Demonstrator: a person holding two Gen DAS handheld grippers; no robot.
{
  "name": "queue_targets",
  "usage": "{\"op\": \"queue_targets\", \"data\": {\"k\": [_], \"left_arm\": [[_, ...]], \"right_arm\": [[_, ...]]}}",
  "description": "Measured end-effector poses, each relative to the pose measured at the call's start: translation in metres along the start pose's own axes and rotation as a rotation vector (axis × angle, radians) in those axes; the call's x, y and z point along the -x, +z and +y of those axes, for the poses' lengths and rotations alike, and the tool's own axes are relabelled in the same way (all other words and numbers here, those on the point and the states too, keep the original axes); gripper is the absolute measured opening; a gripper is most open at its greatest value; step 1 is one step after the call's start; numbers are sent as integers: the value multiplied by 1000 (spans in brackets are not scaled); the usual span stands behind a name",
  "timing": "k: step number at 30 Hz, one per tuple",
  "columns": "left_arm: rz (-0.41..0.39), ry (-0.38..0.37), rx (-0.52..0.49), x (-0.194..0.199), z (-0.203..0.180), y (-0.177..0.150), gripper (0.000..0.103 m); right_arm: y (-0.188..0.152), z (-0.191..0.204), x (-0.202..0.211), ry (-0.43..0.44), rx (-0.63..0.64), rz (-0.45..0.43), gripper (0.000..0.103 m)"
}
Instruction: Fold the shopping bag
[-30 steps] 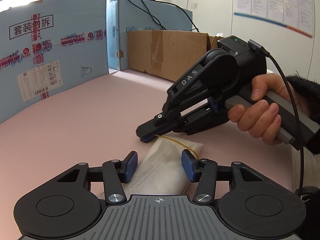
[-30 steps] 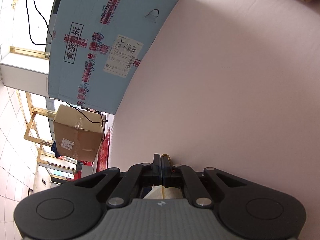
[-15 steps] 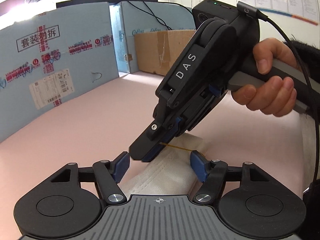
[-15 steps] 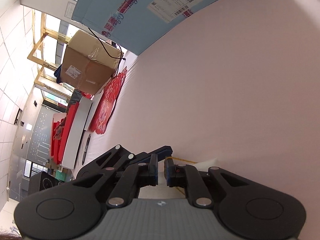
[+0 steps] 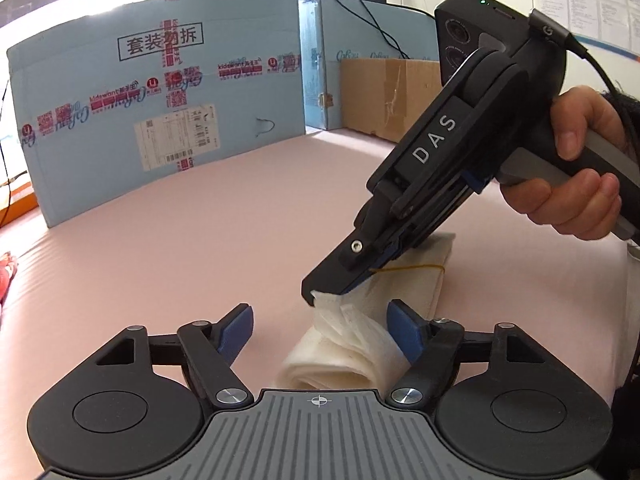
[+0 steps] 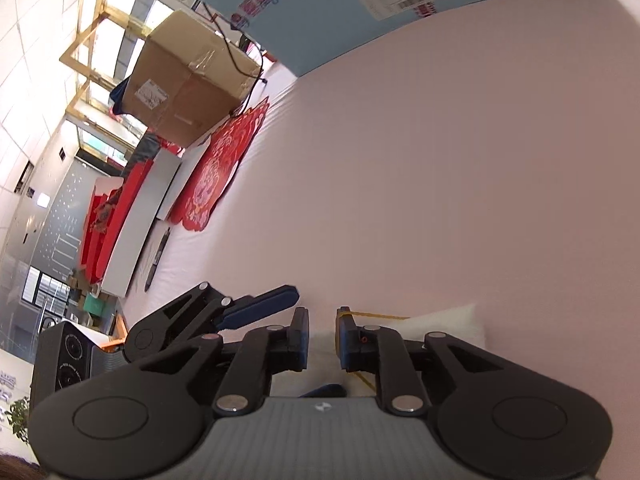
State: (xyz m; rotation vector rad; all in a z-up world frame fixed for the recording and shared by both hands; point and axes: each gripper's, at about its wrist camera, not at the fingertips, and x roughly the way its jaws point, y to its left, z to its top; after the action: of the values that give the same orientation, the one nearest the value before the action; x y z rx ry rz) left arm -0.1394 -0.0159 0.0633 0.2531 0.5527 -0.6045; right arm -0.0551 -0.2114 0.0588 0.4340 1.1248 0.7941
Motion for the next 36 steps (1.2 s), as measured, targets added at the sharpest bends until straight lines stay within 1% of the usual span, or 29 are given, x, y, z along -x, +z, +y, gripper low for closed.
{"op": "queue_targets", "data": {"k": [2, 4, 6, 8, 10, 11, 12, 16, 17, 19, 21, 22, 23, 24, 27, 28, 29, 30, 31, 32, 33, 34, 36], "left_arm": [[-1, -1, 4, 0, 2, 0, 81], [-2, -5, 7, 0, 3, 0, 81], [-5, -4, 3, 2, 3, -1, 81], [-6, -2, -3, 1, 3, 0, 81], [-7, -2, -3, 2, 4, 0, 81], [-7, -1, -2, 2, 4, 0, 81], [-7, 1, -3, 3, 4, -1, 81], [-11, 10, -14, 5, 2, 1, 81], [-12, 13, -18, 5, 1, 1, 81], [-15, 21, -28, 6, -1, 2, 81], [-18, 28, -36, 8, -3, 2, 81], [-19, 29, -37, 8, -3, 2, 81], [-19, 30, -38, 8, -3, 2, 81], [-20, 31, -39, 7, -3, 2, 81], [-24, 32, -42, 7, -4, 1, 81], [-25, 33, -43, 7, -5, 0, 81], [-26, 33, -43, 7, -5, 0, 81], [-26, 34, -42, 6, -5, -1, 81], [-26, 35, -41, 7, -5, -1, 82], [-27, 38, -39, 7, -5, -2, 82], [-28, 44, -38, 7, -4, -2, 82], [-30, 54, -39, 8, -3, -3, 82], [-32, 60, -48, 8, -1, -3, 83]], "right_arm": [[-10, 3, 5, 17, -24, -28, 23], [-21, 0, 14, 34, -69, -61, 25], [-27, 3, 26, 32, -77, -80, 38], [-29, 11, 38, 19, -57, -93, 71], [-31, 25, 49, -19, -7, -101, 84], [-32, 32, 54, -36, 18, -103, 84], [-32, 38, 56, -31, 29, -99, 84], [-33, 53, 66, 34, 49, -76, 85], [-32, 58, 69, 26, 71, -93, 85], [-28, 51, 79, -27, 85, -175, 85], [-20, 33, 89, -100, 79, -274, 86], [-18, 26, 92, -129, 77, -306, 86], [-12, 11, 89, -177, 68, -331, 85], [-9, -5, 83, -178, 38, -334, 85], [-5, -45, 68, -68, -81, -296, 75], [-6, -55, 58, -14, -112, -286, 71], [-7, -61, 49, 36, -130, -282, 64], [-9, -64, 45, 56, -140, -279, 58], [-12, -66, 41, 44, -145, -276, 44], [-17, -65, 40, 18, -131, -291, 32], [-23, -64, 41, -2, -111, -303, 30], [-31, -63, 44, -1, -105, -308, 28], [-54, -63, 52, 34, -123, -320, 25]]}}
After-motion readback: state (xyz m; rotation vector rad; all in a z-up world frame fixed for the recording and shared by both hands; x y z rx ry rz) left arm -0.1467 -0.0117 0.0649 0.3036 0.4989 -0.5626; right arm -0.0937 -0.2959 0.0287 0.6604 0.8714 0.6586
